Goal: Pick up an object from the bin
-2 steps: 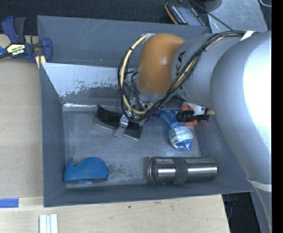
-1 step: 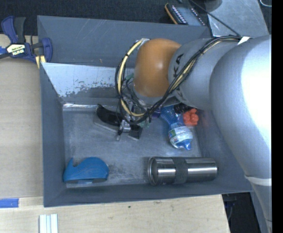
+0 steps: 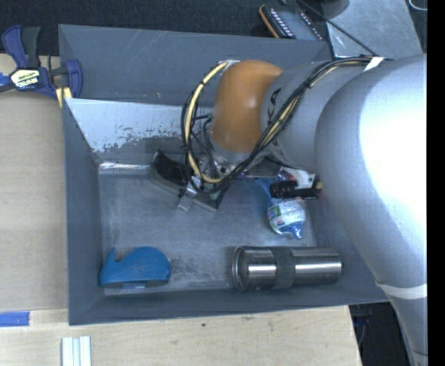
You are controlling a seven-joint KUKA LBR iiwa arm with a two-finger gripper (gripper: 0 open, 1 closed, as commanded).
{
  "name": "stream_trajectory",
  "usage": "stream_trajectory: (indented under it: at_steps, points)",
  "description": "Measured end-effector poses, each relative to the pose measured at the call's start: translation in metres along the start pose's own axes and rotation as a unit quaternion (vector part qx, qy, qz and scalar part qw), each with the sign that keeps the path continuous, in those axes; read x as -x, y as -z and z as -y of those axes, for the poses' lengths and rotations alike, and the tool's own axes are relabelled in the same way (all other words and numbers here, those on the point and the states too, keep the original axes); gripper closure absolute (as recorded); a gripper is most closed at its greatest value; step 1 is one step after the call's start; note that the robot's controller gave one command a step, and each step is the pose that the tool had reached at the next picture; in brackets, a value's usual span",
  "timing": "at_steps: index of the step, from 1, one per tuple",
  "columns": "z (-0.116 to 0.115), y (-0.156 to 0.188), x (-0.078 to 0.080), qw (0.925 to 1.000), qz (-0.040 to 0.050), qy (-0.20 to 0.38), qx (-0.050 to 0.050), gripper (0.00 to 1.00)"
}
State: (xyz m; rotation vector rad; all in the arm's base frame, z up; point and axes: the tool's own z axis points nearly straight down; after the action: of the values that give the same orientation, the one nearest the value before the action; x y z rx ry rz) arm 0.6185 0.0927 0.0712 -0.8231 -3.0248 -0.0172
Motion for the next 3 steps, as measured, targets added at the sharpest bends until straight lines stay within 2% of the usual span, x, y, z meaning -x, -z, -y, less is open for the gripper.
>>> stream_trajectory:
  at_steps: [2,3]
  points:
    - [0.001,0.003,-0.001,1.0,-0.0009,0.0,-0.001,1.0]
    - [0.003,0.02,-0.003,1.0,-0.0054,0.0,-0.005,1.0]
